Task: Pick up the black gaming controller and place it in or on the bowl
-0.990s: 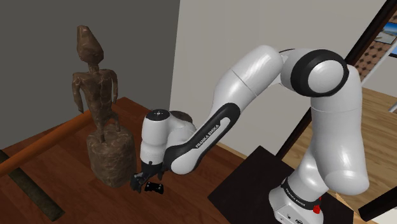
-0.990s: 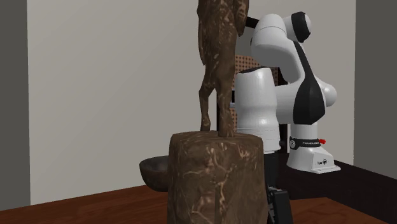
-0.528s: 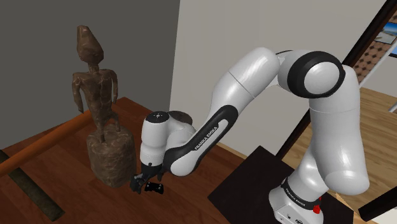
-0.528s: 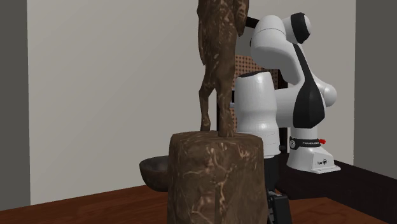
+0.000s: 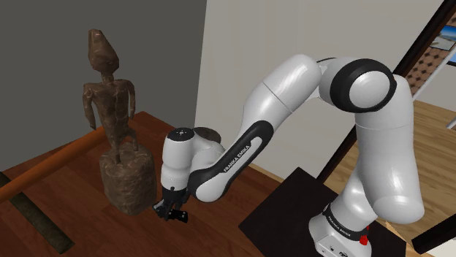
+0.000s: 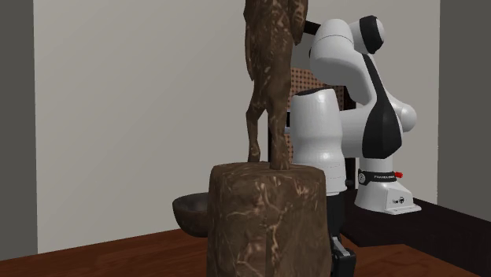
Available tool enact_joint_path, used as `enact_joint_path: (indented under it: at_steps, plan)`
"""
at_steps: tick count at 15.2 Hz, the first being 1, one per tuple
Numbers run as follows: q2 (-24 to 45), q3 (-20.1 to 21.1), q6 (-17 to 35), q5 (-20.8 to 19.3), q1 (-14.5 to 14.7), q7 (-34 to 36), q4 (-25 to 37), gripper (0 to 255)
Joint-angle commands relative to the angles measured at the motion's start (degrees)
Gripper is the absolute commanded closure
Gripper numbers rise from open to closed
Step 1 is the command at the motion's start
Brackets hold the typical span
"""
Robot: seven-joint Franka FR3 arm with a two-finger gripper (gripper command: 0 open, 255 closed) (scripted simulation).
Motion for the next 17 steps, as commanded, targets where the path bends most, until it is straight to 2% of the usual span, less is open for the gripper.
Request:
enact_joint_path:
  at_steps: [1, 17]
  plan:
    - [0.0, 0.0, 0.0, 0.0, 0.0, 0.0, 0.0, 255]
    - [-8.8, 3.7, -7.8, 4.2, -2.9, -2.2, -0.8, 255]
